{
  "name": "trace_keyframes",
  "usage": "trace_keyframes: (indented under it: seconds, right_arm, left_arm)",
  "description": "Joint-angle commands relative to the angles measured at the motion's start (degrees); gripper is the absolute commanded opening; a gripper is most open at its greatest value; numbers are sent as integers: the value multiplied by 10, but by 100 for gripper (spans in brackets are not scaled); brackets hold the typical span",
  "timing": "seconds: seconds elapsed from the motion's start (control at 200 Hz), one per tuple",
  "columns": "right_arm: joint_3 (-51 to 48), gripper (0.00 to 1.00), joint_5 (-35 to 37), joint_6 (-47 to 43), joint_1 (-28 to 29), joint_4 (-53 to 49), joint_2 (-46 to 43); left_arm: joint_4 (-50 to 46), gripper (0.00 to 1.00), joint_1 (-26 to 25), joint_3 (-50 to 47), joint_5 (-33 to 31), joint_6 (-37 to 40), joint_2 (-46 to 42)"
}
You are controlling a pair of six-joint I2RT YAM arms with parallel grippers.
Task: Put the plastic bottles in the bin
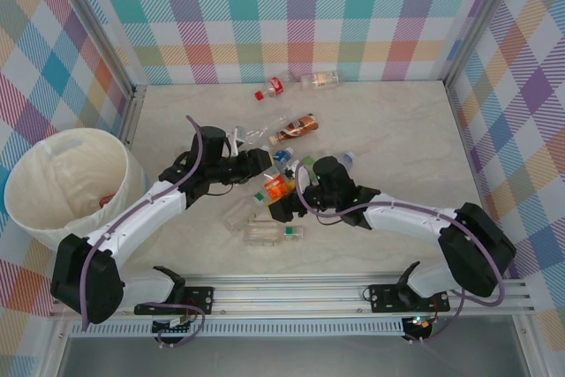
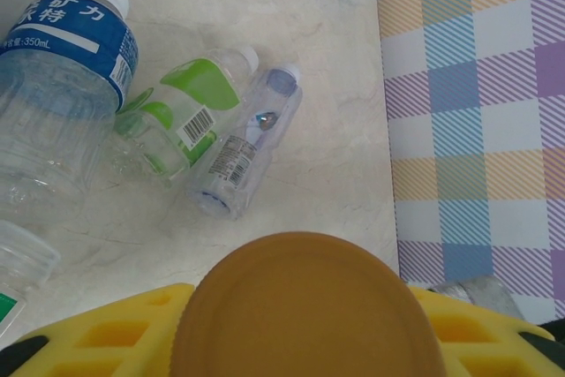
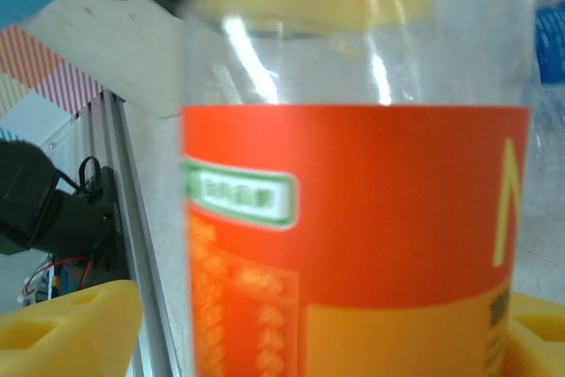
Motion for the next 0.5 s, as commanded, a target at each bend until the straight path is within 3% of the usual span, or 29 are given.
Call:
trace_keyframes:
  seconds: [0.0,0.025,0.21,0.4,0.495]
  right_arm:
    - [17,95,-3,-28,7,-12,-59]
    - [13,100,11,-28,7,-14,-69]
    - [-35,100,149,-27,7,-4,-151]
    - [-129,100,308,8,6,83,-218]
    - [-144,100,366,36,3,52,-229]
  left_arm:
    - [-2,0,-3,22,-35,20,-14]
    - [-7,0,-3,25,-39,24,-18]
    - [-53,0,13,57,-73,46,-56]
    - [-134,0,36,111,-113,97,-86]
    - [-170,0,40,137,-136,120,-96]
